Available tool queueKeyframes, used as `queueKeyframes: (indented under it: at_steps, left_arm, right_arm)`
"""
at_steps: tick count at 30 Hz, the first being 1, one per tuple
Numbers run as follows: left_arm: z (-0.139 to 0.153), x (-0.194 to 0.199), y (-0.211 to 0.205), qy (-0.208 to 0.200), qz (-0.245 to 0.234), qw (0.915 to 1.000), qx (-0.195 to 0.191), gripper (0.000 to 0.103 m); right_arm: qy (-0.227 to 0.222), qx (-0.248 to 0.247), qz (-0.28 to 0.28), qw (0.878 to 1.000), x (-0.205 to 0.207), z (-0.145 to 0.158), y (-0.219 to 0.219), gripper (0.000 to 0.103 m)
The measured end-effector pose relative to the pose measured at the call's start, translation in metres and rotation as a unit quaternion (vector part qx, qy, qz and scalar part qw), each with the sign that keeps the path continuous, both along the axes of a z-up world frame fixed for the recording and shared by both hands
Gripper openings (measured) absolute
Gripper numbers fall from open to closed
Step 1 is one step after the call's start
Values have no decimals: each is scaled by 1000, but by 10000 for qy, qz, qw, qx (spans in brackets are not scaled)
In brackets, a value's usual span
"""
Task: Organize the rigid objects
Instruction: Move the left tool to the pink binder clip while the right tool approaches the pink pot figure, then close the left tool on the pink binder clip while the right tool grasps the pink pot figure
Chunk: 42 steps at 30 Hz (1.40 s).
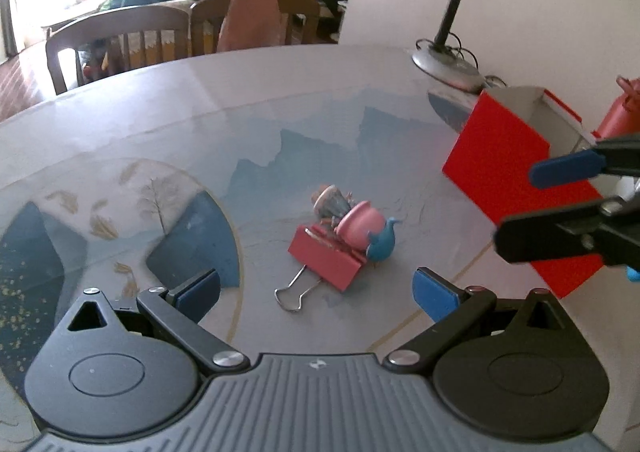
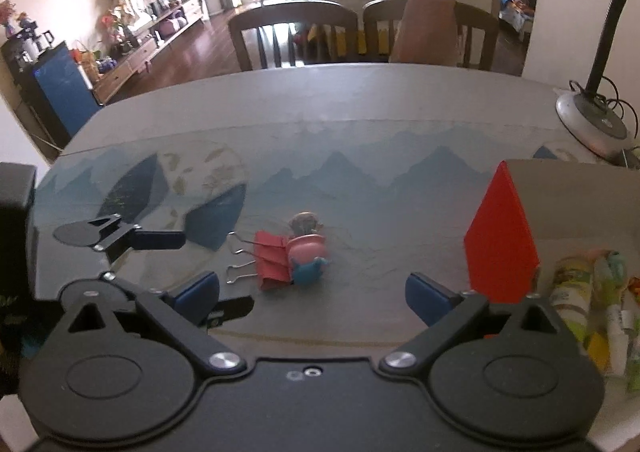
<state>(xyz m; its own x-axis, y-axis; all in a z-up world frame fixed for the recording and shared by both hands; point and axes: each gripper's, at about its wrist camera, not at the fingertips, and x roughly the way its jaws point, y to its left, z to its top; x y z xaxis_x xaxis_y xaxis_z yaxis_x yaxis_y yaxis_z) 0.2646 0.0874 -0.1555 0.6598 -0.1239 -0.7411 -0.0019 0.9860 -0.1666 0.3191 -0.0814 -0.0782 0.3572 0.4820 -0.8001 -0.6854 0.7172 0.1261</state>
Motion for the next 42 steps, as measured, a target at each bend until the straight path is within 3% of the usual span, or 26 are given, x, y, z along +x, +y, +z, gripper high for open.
queueKeyframes:
  at_steps: [10, 24, 30, 34, 39, 42]
  left_arm:
    - [-21, 21, 10, 47, -11, 10000, 77, 103]
    - [-36, 36, 5, -242, -347, 9989, 225, 102]
    - [-38, 40, 4, -294, -453, 9983, 202, 87]
    - [-37, 40, 0, -362, -615, 9973, 196, 68]
    - [-36, 40, -1, -399, -716, 9965, 133, 58]
    - [-35, 40, -2, -404, -752, 9963, 123, 53]
  right_arm:
    - [158, -256, -300, 9991, 23, -34, 21, 87]
    - [464, -259, -332, 9980, 42, -54, 34, 64]
    - [526, -291, -235, 9979, 45, -60, 44, 49]
    - [493, -331, -208, 9980, 47, -63, 50, 44]
    - [472, -339, -236, 9980, 47, -65, 51, 42]
    - [451, -294, -271, 9982, 46, -64, 51, 35]
